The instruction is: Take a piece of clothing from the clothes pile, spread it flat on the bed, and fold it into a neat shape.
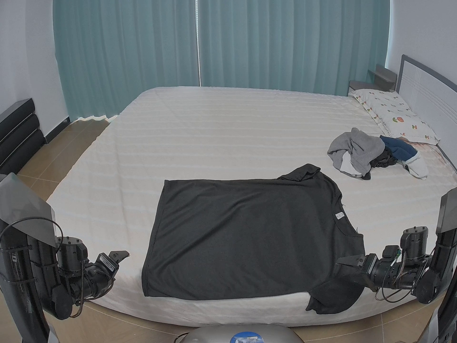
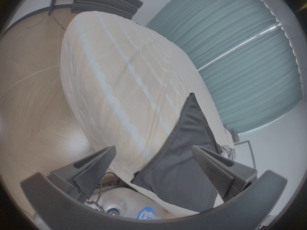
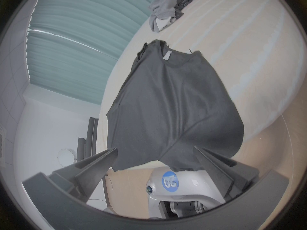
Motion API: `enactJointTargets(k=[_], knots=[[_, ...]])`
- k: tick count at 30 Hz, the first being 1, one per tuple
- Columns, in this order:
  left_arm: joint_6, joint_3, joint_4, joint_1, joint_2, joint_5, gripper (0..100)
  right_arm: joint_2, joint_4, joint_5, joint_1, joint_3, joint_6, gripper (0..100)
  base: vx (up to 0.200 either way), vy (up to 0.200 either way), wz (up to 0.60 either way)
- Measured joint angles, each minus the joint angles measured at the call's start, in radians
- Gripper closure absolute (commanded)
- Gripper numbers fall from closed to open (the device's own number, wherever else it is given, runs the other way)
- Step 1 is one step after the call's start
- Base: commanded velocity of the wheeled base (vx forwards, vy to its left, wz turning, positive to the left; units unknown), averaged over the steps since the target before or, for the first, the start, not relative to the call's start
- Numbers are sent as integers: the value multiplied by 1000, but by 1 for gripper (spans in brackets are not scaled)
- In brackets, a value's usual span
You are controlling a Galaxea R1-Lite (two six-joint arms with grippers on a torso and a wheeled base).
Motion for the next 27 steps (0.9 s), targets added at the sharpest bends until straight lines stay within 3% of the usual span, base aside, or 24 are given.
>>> enactJointTargets(k=[6, 9, 17, 21, 27], knots=[[-21, -1, 0, -4, -17, -27, 0, 2, -100, -11, 6, 0, 23, 0, 200, 0, 0], [-32, -1, 0, -16, -19, -28, 0, 7, -120, -33, 11, -10, 29, 0, 0, 0, 0], [-95, -4, 0, -68, -19, -27, 0, 93, -121, -198, 46, -208, 46, 0, 0, 0, 0], [-118, -16, 0, -87, -19, -23, 0, 134, -54, -232, 71, -338, 47, 0, 0, 0, 0], [-130, -27, 0, -98, -19, -19, 0, 161, 158, -249, 95, -526, 50, 0, 200, 0, 0]])
